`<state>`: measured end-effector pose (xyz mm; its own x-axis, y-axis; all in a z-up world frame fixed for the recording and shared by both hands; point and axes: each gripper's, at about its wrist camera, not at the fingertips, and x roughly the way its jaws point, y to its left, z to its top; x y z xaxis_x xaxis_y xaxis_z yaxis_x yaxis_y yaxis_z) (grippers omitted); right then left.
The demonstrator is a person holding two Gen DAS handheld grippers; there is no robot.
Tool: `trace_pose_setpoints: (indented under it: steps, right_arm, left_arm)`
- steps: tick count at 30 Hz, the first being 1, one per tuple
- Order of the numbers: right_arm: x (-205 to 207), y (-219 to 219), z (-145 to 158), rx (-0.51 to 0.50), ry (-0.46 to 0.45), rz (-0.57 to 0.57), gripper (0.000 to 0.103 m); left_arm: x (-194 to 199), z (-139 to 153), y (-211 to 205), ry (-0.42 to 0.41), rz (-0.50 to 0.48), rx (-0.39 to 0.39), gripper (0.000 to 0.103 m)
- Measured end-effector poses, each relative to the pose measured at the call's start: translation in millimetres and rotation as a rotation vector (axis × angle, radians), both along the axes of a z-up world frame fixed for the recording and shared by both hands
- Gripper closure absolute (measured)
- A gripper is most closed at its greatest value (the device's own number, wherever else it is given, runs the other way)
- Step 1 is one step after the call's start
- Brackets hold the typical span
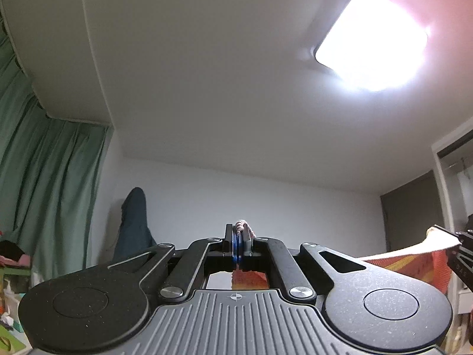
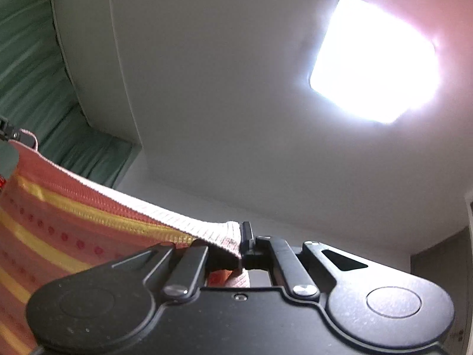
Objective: Fold clothes
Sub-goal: 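Lift the pink cardigan with the left tool while the right tool grasps its edge, then lay the pink cardigan onto the bed and open both tools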
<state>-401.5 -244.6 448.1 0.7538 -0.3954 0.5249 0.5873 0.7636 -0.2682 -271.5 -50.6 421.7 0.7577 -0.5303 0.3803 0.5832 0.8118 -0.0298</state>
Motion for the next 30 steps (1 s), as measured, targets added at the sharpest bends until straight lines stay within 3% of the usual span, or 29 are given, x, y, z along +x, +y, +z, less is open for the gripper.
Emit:
trace_pose_setpoints:
  steps: [4,14,16,21,23,25,27,29,30]
  right_arm:
    - [59,-30,-30,0.061,0.089,0.004,0.100]
    - [276,-124,-136,0.195,0.394,-0.035,0.100]
    - [313,-143,-163,0.260,0.484,-0.010,0.100]
    - [406,-169,-262,0.512,0.834,0.071,0.093]
    - [412,-175,-311,0.628,0.952,0.093,0.074]
    - [396,-167,-340,0.684,1.022,0.107,0.068]
    - [364,-153,-352,0.673,1.057,0.132,0.059]
    - [335,-141,-349,0.637,1.082,0.196,0.038]
    - [318,-135,-344,0.622,1.092,0.238,0.037]
  left_arm:
    - [37,-15,-36,0.068,0.075,0.054,0.102]
    - [251,-140,-118,0.386,0.268,0.233,0.102]
    - [292,-162,-131,0.448,0.281,0.285,0.102]
    - [394,-244,-159,0.625,0.303,0.483,0.102]
    - [418,-273,-159,0.722,0.279,0.552,0.102]
    - [423,-302,-157,0.808,0.233,0.617,0.102]
    - [391,-328,-149,0.847,0.139,0.672,0.102]
    - [360,-346,-138,0.851,0.025,0.738,0.101]
    - [345,-352,-133,0.847,-0.035,0.775,0.097]
